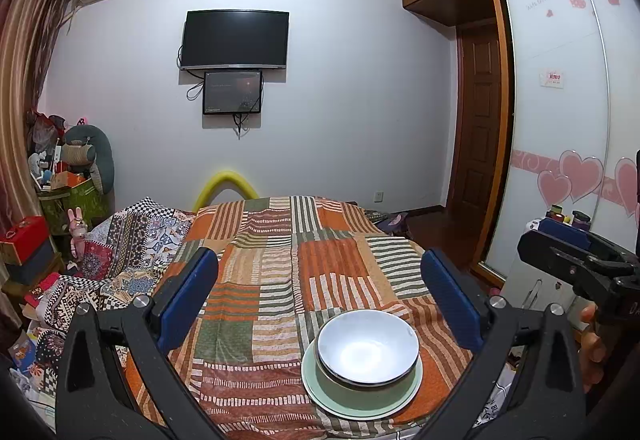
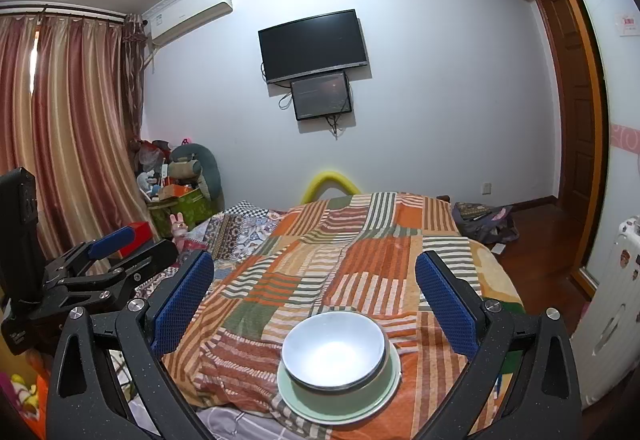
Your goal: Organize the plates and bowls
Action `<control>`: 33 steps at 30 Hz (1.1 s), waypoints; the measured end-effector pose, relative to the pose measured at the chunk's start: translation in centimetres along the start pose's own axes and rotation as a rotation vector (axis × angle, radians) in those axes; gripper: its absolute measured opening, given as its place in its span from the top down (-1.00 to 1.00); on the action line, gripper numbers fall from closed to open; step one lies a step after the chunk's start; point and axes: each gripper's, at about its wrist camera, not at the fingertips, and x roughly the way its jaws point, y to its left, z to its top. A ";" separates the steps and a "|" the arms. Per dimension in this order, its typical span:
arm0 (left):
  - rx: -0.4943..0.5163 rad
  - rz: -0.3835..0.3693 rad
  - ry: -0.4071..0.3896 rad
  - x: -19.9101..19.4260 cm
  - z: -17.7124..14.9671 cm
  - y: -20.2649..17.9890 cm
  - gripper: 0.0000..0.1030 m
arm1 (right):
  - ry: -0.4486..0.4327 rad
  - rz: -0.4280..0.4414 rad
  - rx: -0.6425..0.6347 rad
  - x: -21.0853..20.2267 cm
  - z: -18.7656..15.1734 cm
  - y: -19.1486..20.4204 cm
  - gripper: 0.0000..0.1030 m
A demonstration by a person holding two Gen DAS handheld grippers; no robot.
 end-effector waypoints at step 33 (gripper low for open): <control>0.008 -0.048 0.004 0.2 0.2 -0.2 -1.00 | 0.014 0.016 0.007 0.5 -0.1 -0.1 -0.96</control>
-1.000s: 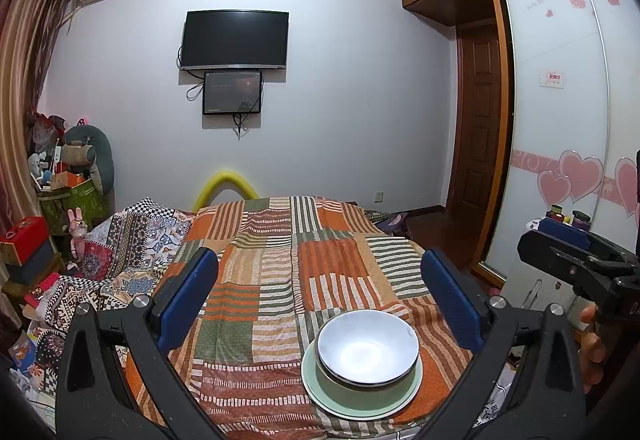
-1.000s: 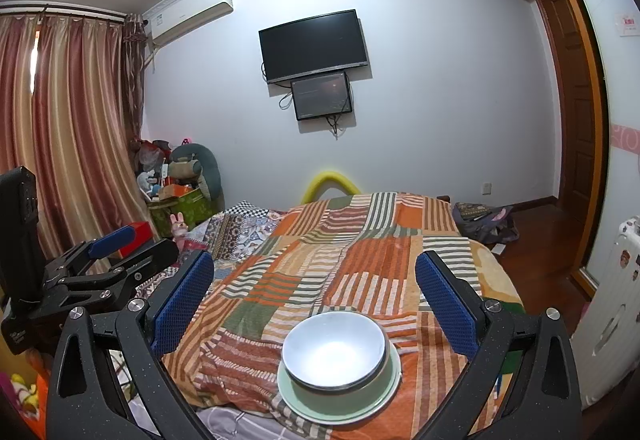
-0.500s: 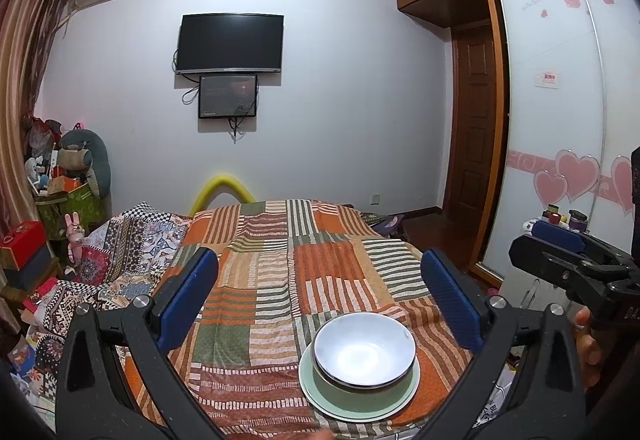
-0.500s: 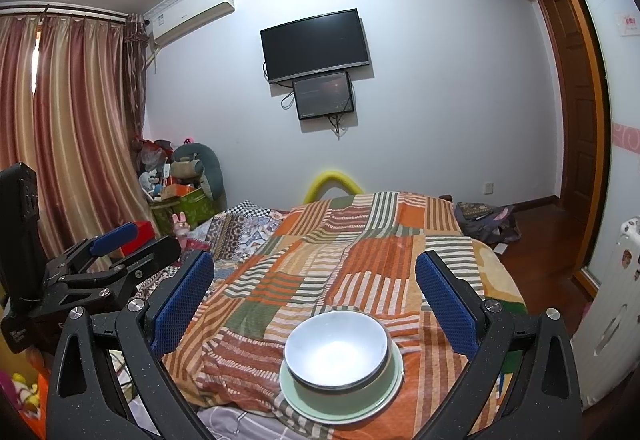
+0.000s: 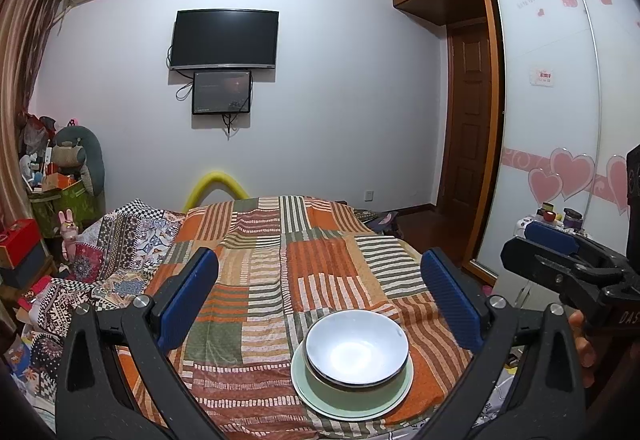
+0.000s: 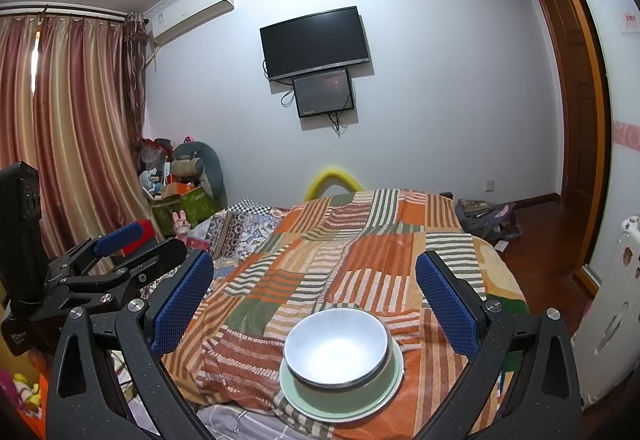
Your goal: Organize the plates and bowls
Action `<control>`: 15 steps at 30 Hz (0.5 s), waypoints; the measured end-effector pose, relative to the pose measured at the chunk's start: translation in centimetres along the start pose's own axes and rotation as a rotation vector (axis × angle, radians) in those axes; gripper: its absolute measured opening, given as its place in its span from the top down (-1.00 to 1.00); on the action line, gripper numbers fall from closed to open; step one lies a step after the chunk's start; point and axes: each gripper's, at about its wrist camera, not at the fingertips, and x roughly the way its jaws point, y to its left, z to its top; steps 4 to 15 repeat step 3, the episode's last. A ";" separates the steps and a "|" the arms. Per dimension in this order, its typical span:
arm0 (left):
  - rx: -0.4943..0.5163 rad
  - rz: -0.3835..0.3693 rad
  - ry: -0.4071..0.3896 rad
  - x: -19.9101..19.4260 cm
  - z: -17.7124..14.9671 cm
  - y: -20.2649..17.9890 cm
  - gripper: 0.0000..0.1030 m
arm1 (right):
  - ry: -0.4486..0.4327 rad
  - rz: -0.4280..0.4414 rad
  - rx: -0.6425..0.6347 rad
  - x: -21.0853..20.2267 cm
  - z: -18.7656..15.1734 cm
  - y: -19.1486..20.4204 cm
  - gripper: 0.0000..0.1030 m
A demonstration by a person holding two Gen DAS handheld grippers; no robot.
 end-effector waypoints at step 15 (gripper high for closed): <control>-0.007 -0.004 0.001 0.0 0.0 0.2 -1.00 | 0.001 0.001 0.000 0.1 0.0 0.0 -0.96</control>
